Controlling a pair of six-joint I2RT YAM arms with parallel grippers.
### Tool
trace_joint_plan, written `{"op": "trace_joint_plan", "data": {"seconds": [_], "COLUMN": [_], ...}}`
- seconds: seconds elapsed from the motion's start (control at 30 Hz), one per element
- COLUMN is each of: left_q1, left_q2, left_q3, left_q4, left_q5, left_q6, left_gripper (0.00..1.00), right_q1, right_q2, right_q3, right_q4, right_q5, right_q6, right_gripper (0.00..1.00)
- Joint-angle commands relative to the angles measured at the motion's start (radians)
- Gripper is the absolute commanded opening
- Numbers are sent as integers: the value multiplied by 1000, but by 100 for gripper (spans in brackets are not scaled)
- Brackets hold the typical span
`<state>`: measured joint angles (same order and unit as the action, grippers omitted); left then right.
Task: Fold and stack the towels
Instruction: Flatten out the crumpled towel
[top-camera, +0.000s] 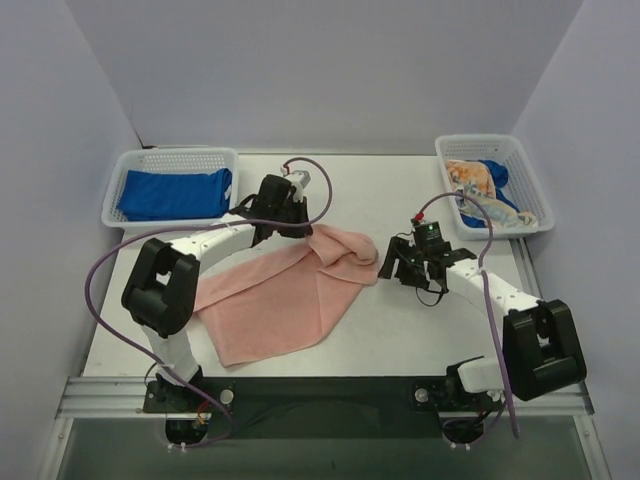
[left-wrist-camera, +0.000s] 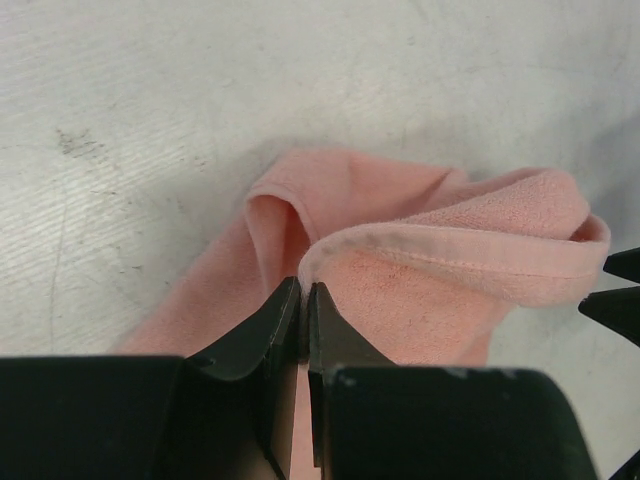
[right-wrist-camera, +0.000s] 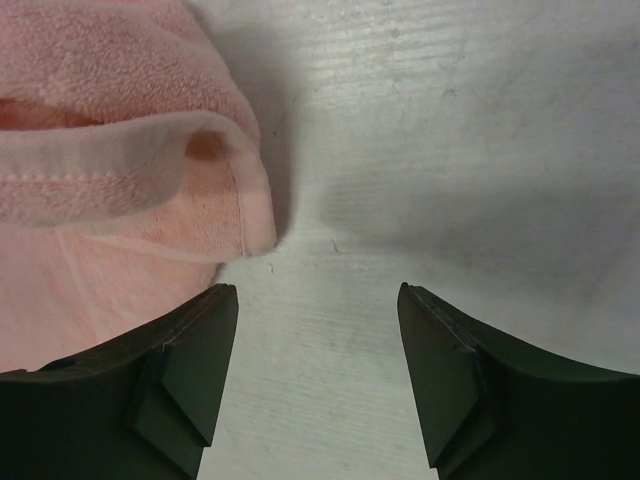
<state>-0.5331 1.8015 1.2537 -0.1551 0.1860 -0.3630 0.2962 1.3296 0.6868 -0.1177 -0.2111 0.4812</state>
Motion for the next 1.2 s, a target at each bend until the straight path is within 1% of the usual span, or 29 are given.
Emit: {"op": "trace_joint_plan", "data": {"seconds": [0.0, 0.07, 0.17, 0.27, 0.4, 0.5, 0.53, 0.6, 0.73, 0.87, 0.93, 1.0, 1.03, 1.17], "left_q1": [25, 35, 48, 61, 68, 74, 77, 82, 87, 88, 90, 91, 91, 94], "left_q2": [-11, -10, -19, -27, -31, -37, -39, -39, -39, -41, -41, -45, -45, -48], "left_q3": [16, 12, -10, -25, -39, -48, -48, -48, -48, -45, -43, -45, -45, -43], "left_q4": [40, 31, 25, 25, 26, 31, 32, 29, 31, 29, 28, 26, 26, 29], "left_q5": [-13, -10, -7, 1, 3, 6, 7, 9, 12, 12, 13, 13, 13, 12], "left_q6": [4, 6, 9, 9, 7, 4, 4, 2, 1, 2, -1, -1, -1, -4], "left_gripper": [0, 0, 0, 0, 0, 0, 0, 0, 0, 0, 0, 0, 0, 0], "right_q1": [14, 38, 92, 126, 133, 126, 124, 112, 109, 98, 87, 81, 75, 64], "right_q2": [52, 83, 118, 155, 174, 178, 180, 190, 207, 207, 195, 183, 169, 126], "right_q3": [-10, -9, 14, 23, -15, -76, -90, -131, -167, -204, -230, -250, -254, -274], "right_q4": [124, 167, 174, 200, 262, 370, 395, 449, 545, 604, 633, 650, 651, 659], "right_q5": [-37, -2, 73, 111, 174, 154, 141, 101, 14, -36, -53, -76, -83, -112], "right_q6": [127, 186, 211, 241, 266, 235, 228, 218, 212, 227, 234, 237, 238, 240], "right_gripper": [65, 63, 62, 61, 61, 62, 64, 64, 63, 57, 53, 50, 46, 41]}}
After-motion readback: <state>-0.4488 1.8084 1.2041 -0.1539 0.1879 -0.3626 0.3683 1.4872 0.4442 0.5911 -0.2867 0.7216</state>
